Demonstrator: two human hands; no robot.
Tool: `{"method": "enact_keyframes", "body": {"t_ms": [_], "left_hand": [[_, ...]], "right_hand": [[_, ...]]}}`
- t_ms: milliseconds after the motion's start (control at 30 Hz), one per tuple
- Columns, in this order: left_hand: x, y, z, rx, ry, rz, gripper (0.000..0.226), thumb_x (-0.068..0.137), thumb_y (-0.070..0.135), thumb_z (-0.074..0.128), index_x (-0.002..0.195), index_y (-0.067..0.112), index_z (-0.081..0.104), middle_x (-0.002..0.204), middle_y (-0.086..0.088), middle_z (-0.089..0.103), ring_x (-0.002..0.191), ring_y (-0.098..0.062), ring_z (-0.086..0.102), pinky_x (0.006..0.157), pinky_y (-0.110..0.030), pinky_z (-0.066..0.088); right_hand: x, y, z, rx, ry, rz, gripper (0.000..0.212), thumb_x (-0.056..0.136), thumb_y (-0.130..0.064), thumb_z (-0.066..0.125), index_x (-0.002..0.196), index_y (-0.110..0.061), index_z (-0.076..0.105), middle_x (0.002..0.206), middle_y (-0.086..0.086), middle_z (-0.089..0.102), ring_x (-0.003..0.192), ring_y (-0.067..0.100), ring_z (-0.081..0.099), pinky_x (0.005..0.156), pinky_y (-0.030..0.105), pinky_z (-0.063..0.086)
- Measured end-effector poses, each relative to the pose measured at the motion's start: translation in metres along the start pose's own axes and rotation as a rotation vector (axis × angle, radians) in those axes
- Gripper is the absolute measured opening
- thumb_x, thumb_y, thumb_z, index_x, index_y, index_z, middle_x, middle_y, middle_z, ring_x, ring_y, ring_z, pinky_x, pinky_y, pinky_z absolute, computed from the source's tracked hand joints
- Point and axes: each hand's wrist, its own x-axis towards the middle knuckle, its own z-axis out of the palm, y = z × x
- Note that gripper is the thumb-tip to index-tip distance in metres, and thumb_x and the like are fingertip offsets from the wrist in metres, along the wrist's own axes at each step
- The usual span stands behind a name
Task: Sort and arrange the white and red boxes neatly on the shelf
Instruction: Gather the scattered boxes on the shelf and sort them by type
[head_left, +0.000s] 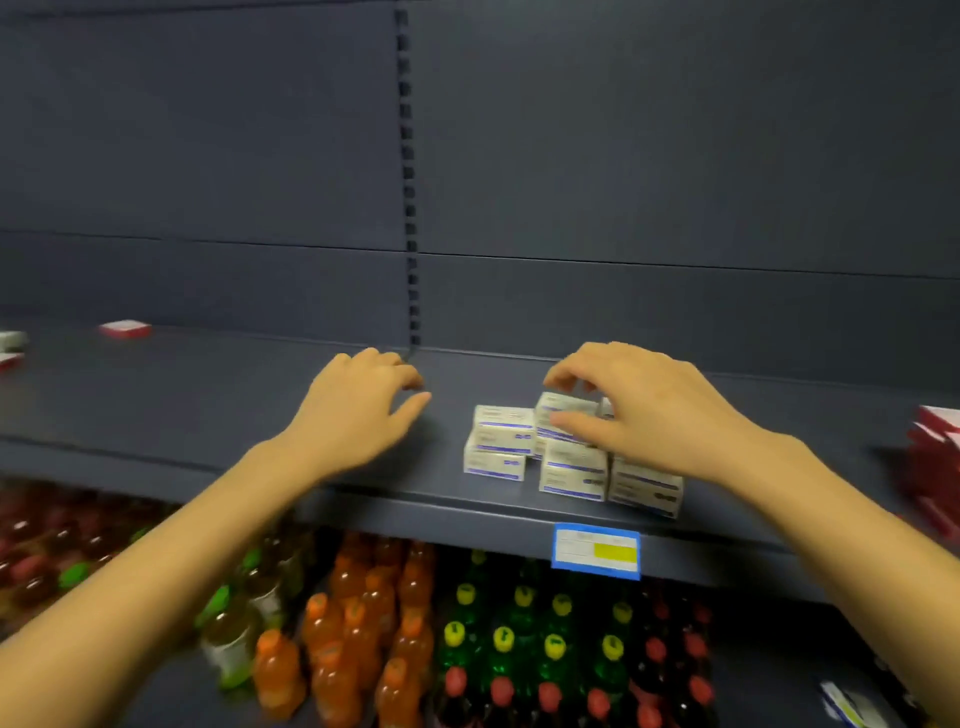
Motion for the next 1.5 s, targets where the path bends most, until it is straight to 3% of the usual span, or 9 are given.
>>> {"method": "enact_keyframes", "body": {"t_ms": [267, 567, 1033, 1300, 1500], "left_hand": [[-0.098, -0.074, -0.034, 0.153, -0.097, -0.394, 0.035, 0.093, 0.039, 0.042, 0.114, 0.017, 0.058, 0.118, -0.003, 0.061, 0.111, -0.024, 0.052, 0.089, -0.037, 0.042], [-0.176, -0.158, -0.086, 0.267, -0.073, -0.601, 0.031, 0.091, 0.038, 0.046, 0.105, 0.014, 0.061, 0.111, -0.007, 0.063, 0.106, -0.026, 0.055, 0.083, -0.038, 0.047], [-0.241, -0.364, -0.116, 0.253, -0.076, -0.570, 0.033, 0.091, 0.041, 0.045, 0.103, 0.015, 0.062, 0.109, -0.004, 0.065, 0.099, -0.022, 0.057, 0.081, -0.036, 0.049], [-0.252, -0.450, -0.102, 0.179, -0.039, -0.558, 0.031, 0.091, 0.041, 0.045, 0.104, 0.018, 0.062, 0.108, 0.001, 0.065, 0.083, -0.012, 0.050, 0.074, -0.028, 0.042], [-0.240, -0.508, -0.083, 0.193, -0.075, -0.554, 0.035, 0.091, 0.043, 0.044, 0.110, 0.017, 0.059, 0.112, 0.000, 0.063, 0.102, -0.019, 0.055, 0.083, -0.034, 0.047]], "right_hand": [[0.071, -0.080, 0.047, 0.158, 0.002, -0.301, 0.033, 0.091, -0.041, 0.050, 0.122, -0.031, 0.050, 0.125, -0.012, 0.053, 0.116, 0.011, 0.046, 0.080, 0.029, 0.041], [0.142, -0.193, 0.088, 0.220, -0.043, -0.457, 0.033, 0.091, -0.042, 0.049, 0.122, -0.032, 0.050, 0.124, -0.013, 0.053, 0.115, 0.009, 0.047, 0.076, 0.025, 0.038], [0.276, -0.379, 0.146, 0.245, -0.101, -0.351, 0.032, 0.090, -0.042, 0.051, 0.119, -0.029, 0.053, 0.121, -0.007, 0.057, 0.109, 0.015, 0.054, 0.082, 0.033, 0.044], [0.348, -0.429, 0.185, 0.186, -0.151, -0.313, 0.034, 0.089, -0.042, 0.052, 0.119, -0.026, 0.054, 0.118, -0.005, 0.059, 0.102, 0.013, 0.055, 0.072, 0.027, 0.040], [0.415, -0.458, 0.226, 0.185, -0.182, -0.244, 0.048, 0.088, -0.046, 0.053, 0.129, -0.022, 0.047, 0.130, -0.001, 0.052, 0.116, 0.019, 0.052, 0.083, 0.034, 0.043]]}}
